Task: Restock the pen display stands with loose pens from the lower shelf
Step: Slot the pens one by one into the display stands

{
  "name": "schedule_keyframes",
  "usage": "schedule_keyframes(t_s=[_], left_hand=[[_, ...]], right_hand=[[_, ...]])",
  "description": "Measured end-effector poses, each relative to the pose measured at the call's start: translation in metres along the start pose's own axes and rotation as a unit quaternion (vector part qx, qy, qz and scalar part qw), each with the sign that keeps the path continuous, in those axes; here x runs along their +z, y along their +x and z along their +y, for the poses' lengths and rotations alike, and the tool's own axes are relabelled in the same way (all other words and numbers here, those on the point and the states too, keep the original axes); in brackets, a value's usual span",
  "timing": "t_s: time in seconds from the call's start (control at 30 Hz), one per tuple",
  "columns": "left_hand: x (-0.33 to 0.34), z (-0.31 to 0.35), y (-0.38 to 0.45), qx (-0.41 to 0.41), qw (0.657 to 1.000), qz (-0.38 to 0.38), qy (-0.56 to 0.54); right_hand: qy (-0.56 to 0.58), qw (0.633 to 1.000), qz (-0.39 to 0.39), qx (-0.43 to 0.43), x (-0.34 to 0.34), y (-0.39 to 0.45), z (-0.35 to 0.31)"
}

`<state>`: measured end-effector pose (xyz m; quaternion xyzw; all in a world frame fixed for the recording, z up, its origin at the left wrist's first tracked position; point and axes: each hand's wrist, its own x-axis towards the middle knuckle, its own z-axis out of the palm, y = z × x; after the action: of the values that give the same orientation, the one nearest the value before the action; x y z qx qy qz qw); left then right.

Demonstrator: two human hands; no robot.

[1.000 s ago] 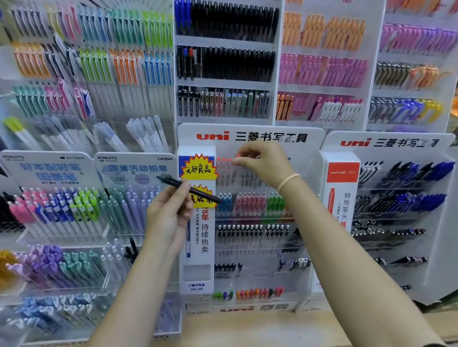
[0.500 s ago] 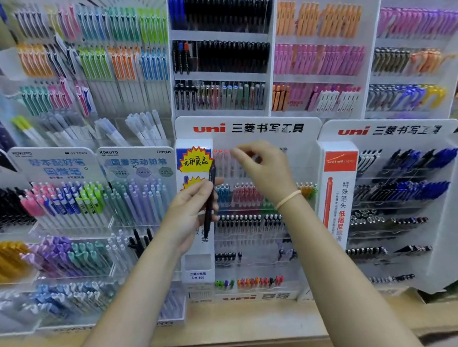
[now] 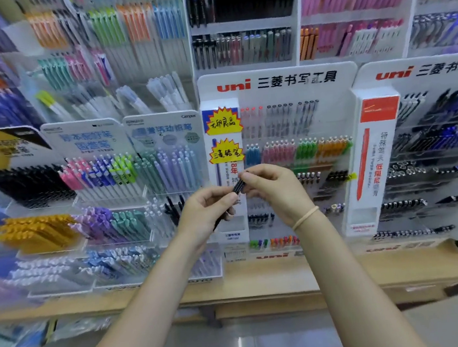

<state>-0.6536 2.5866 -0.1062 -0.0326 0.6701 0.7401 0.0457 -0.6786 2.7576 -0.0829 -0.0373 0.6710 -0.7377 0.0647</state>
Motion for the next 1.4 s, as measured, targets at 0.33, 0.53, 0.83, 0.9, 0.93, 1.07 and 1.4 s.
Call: schedule_keyframes(t_s=[0.33,0.53,0.83,0.9,0.93,1.07,1.4], left_hand=[[-0.276,-0.063,-0.056,0.208,0.882,0.162,0.390],[-0.451,-0.107,-0.086,0.055,0.824,0.111,0.553],[-0.497,-0.042,0.003,0.144,0.786,0.049,0.600],[-0.502,-0.031,0.022,0.134,0.781,0.035,0.609],[-0.504,-0.029,0.029,0.128,0.775,0.024,0.618],[-0.513,-0.036,0.039,0.122,0.762,-0.007,0.636],[-0.519,-0.040,0.042,0.139,0.782,-0.011,0.608]], right_hand=[[-0.006,0.999,0.042,-0.019,0.236,-0.001,0.062],[-0.057,0.991,0.119,-0.021,0.379,-0.001,0.105],[-0.085,0.968,0.208,-0.115,0.450,0.053,0.055],[-0.103,0.965,0.203,-0.131,0.459,0.074,0.048],[-0.119,0.963,0.199,-0.134,0.464,0.085,0.047],[-0.177,0.958,0.183,-0.134,0.482,0.116,0.051],[-0.287,0.936,0.148,-0.142,0.495,0.143,0.062]])
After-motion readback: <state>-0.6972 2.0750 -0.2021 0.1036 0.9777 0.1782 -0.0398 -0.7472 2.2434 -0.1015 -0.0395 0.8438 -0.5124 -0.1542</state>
